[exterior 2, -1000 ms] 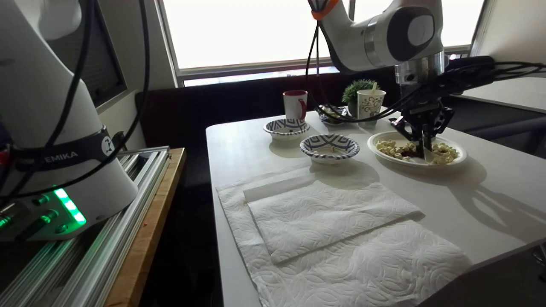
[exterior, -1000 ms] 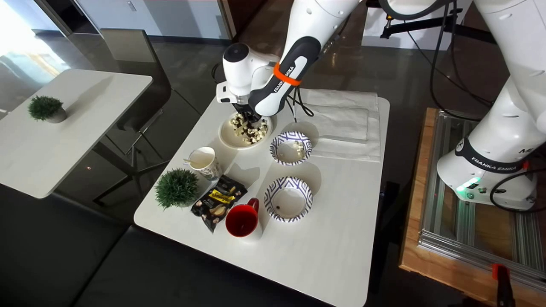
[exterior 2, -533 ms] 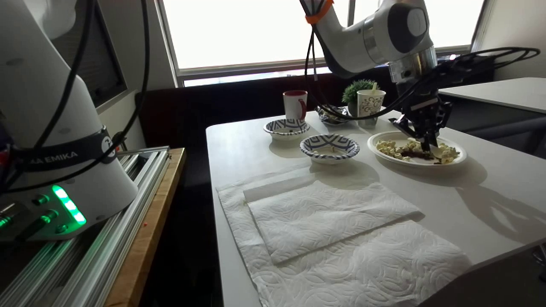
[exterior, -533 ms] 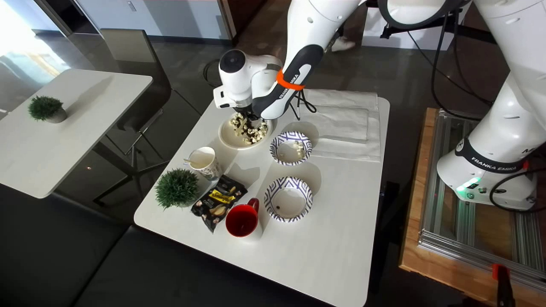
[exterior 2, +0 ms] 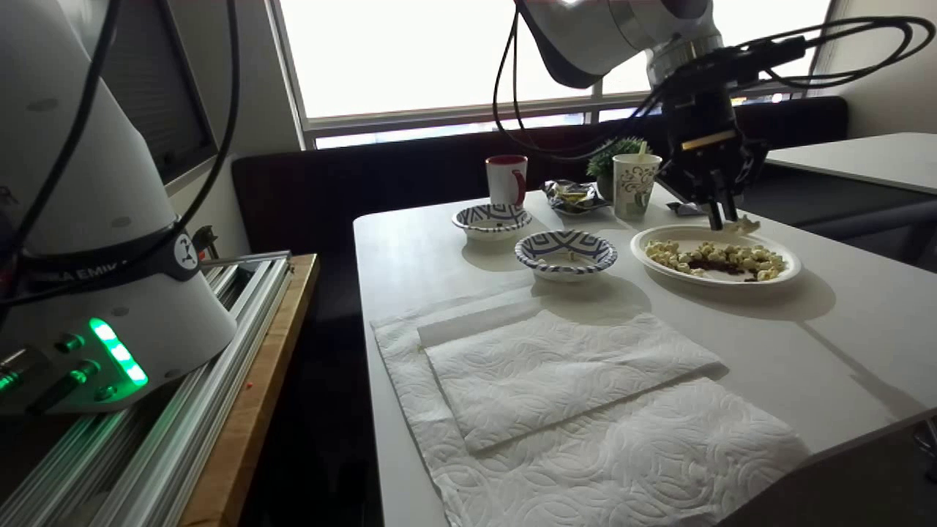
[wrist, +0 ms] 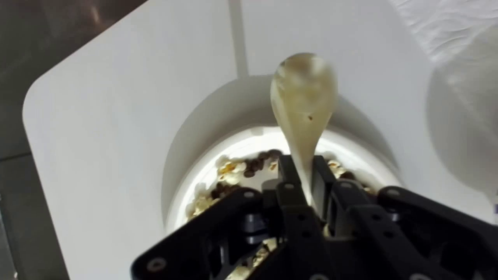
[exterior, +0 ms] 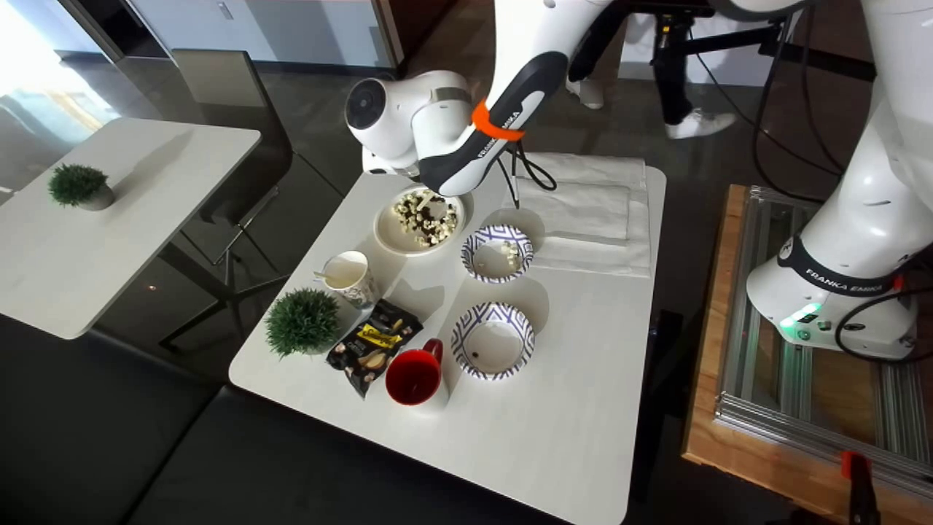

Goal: Use the white spoon to place some contents from the white plate in the bowl on the right.

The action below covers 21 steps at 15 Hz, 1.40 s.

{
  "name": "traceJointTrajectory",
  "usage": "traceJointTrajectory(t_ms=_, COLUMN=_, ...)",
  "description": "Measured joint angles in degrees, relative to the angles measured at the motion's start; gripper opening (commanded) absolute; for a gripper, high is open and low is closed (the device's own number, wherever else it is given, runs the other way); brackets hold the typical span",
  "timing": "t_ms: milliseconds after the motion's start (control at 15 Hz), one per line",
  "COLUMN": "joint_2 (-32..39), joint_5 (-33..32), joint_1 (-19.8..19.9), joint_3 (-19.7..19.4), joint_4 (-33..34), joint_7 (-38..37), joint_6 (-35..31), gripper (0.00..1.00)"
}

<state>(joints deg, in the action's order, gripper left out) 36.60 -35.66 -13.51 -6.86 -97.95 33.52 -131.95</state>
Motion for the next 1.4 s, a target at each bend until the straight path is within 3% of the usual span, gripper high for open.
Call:
traceJointTrajectory(t_ms=267, joint_2=-5.0, joint_5=4.9, joint_1=1.3, joint_3=5.5, joint_4=-0.5, joint_7=-2.2, joint_6=17.6, gripper=0.04)
traceJointTrajectory(t_ms=467, joint_2=-7.3, joint_5=11.7, joint_1=3.4, joint_3=8.8, joint_4=-0.5, joint_7=-2.3, joint_6=25.3, gripper=0.04)
traceJointTrajectory(t_ms=533, joint_2=-7.7, joint_5=14.1, joint_1=4.3, joint_3=9.7, joint_4=-0.5, joint_7=-2.3, joint_6=27.1, gripper=0.14)
traceJointTrajectory(t_ms=600, joint_2=-8.1, joint_5=16.5, joint_1=5.3, joint_3=10.4, joint_4=-0.5, joint_7=-2.3, joint_6=28.3, gripper=0.14)
traceJointTrajectory(t_ms=933, joint_2=-8.4, joint_5=19.0, joint_1=6.9, joint_3=11.4, joint_4=-0.6, joint_7=-2.3, joint_6=29.3, gripper=0.14)
traceJointTrajectory(t_ms=1000, joint_2=-8.4, joint_5=19.0, joint_1=6.9, joint_3=11.5, joint_4=-0.6, joint_7=-2.3, joint_6=29.3, gripper=0.04)
traceJointTrajectory(t_ms=1400, joint_2=-8.4, joint_5=18.8, joint_1=7.0, joint_3=12.0, joint_4=-1.4, joint_7=-2.3, joint_6=25.4, gripper=0.04)
